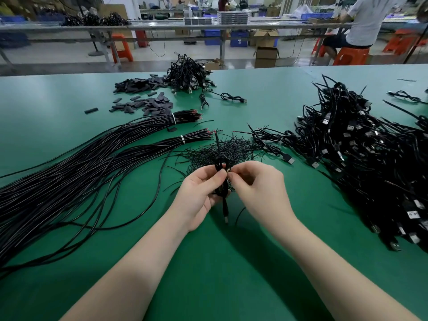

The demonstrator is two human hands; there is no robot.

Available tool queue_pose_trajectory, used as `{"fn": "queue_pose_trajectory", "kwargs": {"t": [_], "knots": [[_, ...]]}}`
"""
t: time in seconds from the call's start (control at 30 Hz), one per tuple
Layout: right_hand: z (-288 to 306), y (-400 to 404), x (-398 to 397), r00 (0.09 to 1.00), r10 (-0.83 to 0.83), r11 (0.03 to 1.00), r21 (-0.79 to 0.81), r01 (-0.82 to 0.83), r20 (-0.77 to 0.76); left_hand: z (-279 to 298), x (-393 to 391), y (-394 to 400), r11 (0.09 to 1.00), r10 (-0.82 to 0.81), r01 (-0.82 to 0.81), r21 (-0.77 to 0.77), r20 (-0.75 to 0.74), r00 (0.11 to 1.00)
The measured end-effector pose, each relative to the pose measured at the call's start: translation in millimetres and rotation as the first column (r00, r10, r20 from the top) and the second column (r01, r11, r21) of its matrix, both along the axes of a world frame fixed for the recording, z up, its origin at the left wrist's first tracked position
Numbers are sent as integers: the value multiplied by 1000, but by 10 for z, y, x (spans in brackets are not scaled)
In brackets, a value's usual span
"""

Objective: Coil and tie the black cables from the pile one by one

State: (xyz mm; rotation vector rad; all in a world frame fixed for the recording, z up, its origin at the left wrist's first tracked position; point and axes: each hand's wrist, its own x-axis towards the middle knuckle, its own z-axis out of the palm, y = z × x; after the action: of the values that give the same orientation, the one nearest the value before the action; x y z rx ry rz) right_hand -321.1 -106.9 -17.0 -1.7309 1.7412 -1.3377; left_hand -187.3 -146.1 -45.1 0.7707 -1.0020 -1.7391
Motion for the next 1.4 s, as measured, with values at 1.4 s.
{"fn": "queue_pose_trajectory", "kwargs": {"t": [1.4], "knots": [[-161, -26, -48, 859, -55, 886, -421, -193, -509, 33, 2, 38, 1000, 19, -18, -10, 85, 996]]}}
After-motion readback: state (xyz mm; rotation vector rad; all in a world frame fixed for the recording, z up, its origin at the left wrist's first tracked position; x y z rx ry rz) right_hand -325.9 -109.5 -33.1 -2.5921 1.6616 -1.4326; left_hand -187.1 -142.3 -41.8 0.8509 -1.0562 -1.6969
